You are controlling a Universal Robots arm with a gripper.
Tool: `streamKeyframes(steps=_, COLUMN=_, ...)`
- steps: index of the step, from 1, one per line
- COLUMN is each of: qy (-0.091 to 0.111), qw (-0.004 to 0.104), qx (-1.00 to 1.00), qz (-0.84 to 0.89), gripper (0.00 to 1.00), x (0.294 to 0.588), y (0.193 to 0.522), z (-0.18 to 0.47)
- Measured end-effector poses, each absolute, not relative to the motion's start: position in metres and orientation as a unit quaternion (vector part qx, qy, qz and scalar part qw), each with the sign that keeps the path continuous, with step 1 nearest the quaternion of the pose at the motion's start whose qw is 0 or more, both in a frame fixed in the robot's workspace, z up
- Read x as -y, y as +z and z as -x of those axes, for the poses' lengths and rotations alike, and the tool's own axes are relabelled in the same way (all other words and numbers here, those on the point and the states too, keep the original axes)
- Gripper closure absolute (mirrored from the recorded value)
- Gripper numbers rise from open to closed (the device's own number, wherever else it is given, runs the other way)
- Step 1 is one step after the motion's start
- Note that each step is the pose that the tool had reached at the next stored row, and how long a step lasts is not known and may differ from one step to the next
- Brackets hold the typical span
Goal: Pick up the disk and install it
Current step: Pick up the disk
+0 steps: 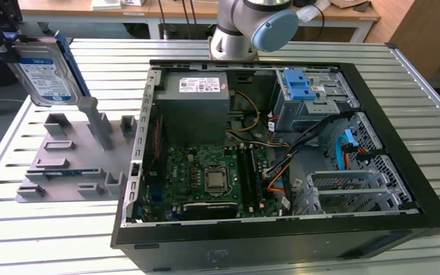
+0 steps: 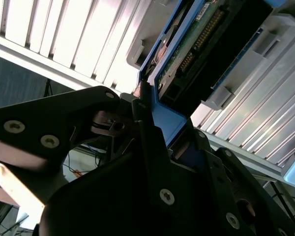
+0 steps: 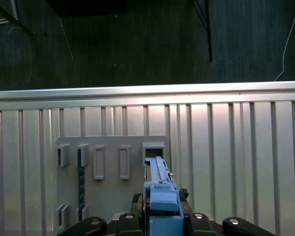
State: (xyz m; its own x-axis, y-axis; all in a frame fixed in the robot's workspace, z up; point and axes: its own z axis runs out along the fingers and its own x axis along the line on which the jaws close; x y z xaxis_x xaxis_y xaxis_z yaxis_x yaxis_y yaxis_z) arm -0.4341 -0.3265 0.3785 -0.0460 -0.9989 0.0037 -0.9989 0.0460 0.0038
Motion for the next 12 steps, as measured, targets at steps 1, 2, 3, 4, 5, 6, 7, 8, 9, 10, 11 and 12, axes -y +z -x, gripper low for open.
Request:
streamKeyframes(steps=1, qy=0.000, qw=0.003, qx=0.723, qz=-0.691, gripper=0.64, x=0.3266, y=0.3794, z=0.4341)
streamKeyframes(steps=2, qy=0.000, qw=0.003, qx=0.723, qz=-0.691, gripper=0.64, x=0.3265, y=0.3802, z=0.4341)
streamKeyframes(steps=3, qy=0.000, qw=0.003, qx=0.723, qz=-0.691, gripper=0.64, x=0.3265, y=0.3811, z=0.4341)
streamKeyframes(steps=4, qy=0.000, qw=0.003, qx=0.723, qz=-0.691, gripper=0.64, x=0.3265, y=0.3820, z=0.4341)
streamKeyframes(steps=5, qy=0.000, qw=0.003, qx=0.723, qz=-0.691, gripper=0.64, x=0.3265, y=0.3832, z=0.4341)
streamKeyframes(steps=6, qy=0.000, qw=0.003, qx=0.723, qz=-0.691, gripper=0.64, x=0.3265, y=0.3843, z=0.4341)
streamKeyframes(steps=7, qy=0.000, qw=0.003, qx=0.723, qz=-0.691, gripper=0.64, x=0.3265, y=0.3853, z=0.4341)
streamKeyframes(steps=8, qy=0.000, qw=0.003, qx=0.723, qz=-0.691, gripper=0.64, x=0.3265, y=0.3861, z=0.4341)
streamKeyframes(steps=9, qy=0.000, qw=0.003, qx=0.723, qz=-0.691, gripper=0.64, x=0.3265, y=0.3863, z=0.4341)
streamKeyframes(steps=10, qy=0.000, qw=0.003, qx=0.722, qz=-0.692, gripper=0.64, x=0.3265, y=0.3864, z=0.4341)
streamKeyframes(steps=11, qy=0.000, qw=0.003, qx=0.721, qz=-0.693, gripper=0.64, x=0.3265, y=0.3864, z=0.4341)
streamKeyframes(steps=12, qy=0.000, qw=0.003, qx=0.720, qz=-0.694, gripper=0.64, x=0.3265, y=0.3865, z=0.4341)
